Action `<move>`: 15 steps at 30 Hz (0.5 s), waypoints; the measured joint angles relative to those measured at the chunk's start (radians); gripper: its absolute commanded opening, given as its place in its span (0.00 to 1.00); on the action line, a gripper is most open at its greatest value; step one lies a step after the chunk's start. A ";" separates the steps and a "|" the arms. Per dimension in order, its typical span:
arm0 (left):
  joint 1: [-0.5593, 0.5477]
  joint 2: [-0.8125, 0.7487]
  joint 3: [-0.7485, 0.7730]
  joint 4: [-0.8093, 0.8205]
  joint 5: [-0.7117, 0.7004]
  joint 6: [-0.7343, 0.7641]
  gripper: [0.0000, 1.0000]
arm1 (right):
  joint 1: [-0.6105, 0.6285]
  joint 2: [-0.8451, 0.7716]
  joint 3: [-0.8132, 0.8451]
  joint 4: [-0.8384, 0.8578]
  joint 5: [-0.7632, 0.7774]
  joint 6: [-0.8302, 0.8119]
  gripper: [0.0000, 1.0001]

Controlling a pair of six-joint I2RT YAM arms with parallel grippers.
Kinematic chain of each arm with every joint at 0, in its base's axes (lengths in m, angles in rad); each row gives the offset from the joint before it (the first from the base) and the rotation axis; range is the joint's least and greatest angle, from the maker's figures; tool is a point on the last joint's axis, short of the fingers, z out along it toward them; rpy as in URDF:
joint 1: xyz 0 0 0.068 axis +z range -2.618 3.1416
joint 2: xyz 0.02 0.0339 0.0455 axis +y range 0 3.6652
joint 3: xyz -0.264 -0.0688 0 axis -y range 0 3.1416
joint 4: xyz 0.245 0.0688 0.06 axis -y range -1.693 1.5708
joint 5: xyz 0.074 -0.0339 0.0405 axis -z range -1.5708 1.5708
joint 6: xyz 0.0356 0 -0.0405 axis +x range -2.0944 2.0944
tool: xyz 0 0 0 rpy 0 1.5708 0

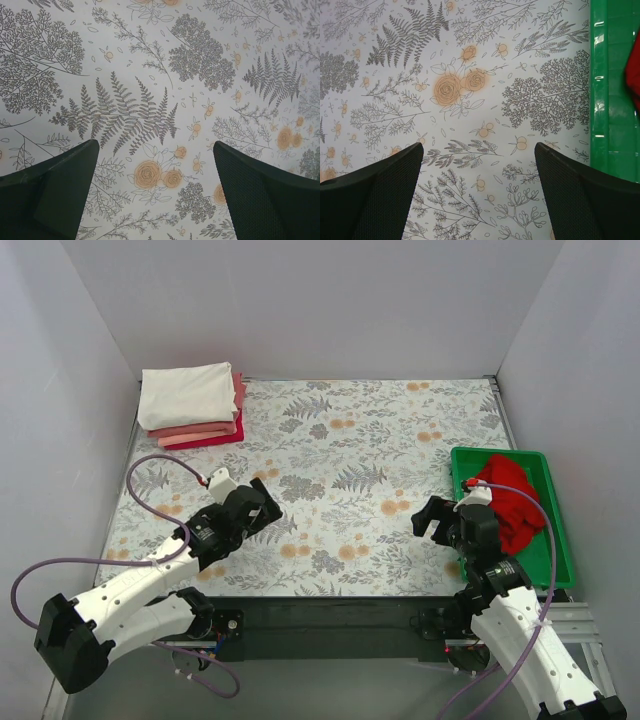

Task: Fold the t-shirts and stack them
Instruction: Grab the tshirt from the pile

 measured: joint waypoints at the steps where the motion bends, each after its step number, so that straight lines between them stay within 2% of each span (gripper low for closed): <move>1: 0.000 -0.007 -0.001 0.000 -0.004 -0.002 0.98 | 0.000 0.000 0.000 0.000 0.000 0.000 0.98; 9: 0.000 -0.024 -0.002 0.011 -0.016 -0.009 0.98 | 0.000 0.014 0.035 -0.005 0.072 0.000 0.98; 15: 0.000 -0.018 -0.002 0.019 -0.030 -0.007 0.98 | 0.000 0.085 0.179 -0.028 0.308 -0.013 0.98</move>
